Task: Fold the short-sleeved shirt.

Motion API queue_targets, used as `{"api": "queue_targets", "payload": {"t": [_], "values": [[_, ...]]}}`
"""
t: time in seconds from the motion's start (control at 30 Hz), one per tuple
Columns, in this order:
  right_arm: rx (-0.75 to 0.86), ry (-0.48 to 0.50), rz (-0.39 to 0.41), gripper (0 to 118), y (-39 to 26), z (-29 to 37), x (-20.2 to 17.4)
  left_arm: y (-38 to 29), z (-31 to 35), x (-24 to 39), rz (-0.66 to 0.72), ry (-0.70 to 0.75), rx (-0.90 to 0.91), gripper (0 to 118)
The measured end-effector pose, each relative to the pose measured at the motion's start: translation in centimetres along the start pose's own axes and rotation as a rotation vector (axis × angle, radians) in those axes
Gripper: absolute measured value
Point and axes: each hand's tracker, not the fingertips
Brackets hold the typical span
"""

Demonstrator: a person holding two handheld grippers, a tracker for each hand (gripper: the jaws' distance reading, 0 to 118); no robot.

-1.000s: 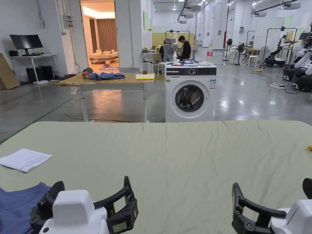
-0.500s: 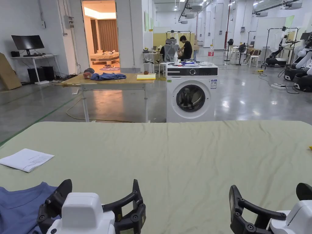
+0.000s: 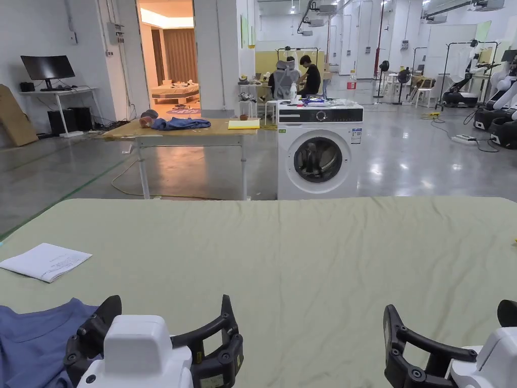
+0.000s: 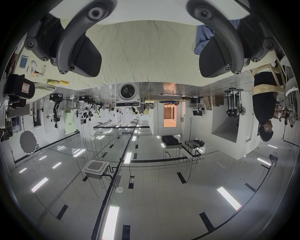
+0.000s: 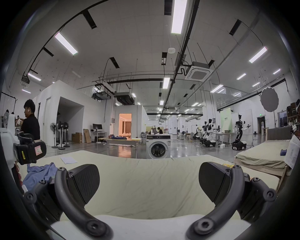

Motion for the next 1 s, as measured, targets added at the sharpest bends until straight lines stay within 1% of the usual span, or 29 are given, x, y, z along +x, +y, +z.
{"api": "queue_targets", "payload": {"t": [0.1, 0.4, 0.43, 0.47, 0.5, 0.53, 0.57, 0.6, 0.63, 0.67, 0.7, 0.77, 0.9, 1.0], "values": [[-0.002, 0.006, -0.001, 118, 0.1, -0.1, -0.2, 0.0, 0.0, 0.0, 0.006, -0.021, 0.005, 110], [-0.01, 0.012, 0.001, 118, 0.1, -0.4, -0.3, 0.2, -0.2, 0.3, -0.028, -0.013, 0.001, 110], [-0.009, 0.012, 0.001, 117, 0.1, -0.4, -0.3, 0.2, -0.2, 0.3, -0.03, -0.013, 0.001, 110], [-0.01, 0.011, 0.0, 114, 0.1, -0.4, -0.3, 0.3, -0.2, 0.3, -0.031, -0.014, -0.001, 107], [-0.009, 0.011, 0.0, 96, 0.1, -0.4, -0.3, 0.3, -0.2, 0.3, -0.031, -0.01, -0.01, 93], [-0.014, 0.005, 0.006, 57, 0.2, -0.4, -0.4, 0.5, -0.3, 0.3, -0.031, -0.005, -0.028, 59], [-0.018, 0.001, 0.024, 57, 0.3, -0.4, -0.5, 0.5, -0.3, 0.3, -0.03, -0.008, -0.036, 59], [-0.005, 0.003, 0.035, 40, 0.3, -0.4, -0.6, 0.5, -0.2, 0.3, -0.031, -0.007, -0.03, 41], [-0.009, -0.009, 0.047, 2, 0.3, -0.6, -0.6, 0.4, -0.4, 0.3, -0.03, 0.001, -0.031, 9], [0.001, -0.039, 0.058, 0, 0.4, -0.1, -0.7, 0.2, -0.5, 0.3, -0.002, 0.022, -0.04, 0], [-0.002, -0.033, 0.041, 0, 0.3, 0.2, -0.7, 0.0, -0.3, 0.4, 0.002, -0.005, -0.04, 0], [-0.01, -0.027, 0.019, 0, 0.3, 0.5, -0.5, -0.2, -0.4, 0.2, -0.012, -0.008, -0.049, 0], [-0.014, -0.045, 0.037, 0, 0.2, 0.3, -0.5, -0.8, -0.1, 0.9, -0.075, 0.001, -0.037, 0], [-0.031, -0.063, 0.049, 0, 0.1, -0.4, -0.8, -1.2, 0.2, 0.1, -0.025, 0.018, -0.061, 0]]}}
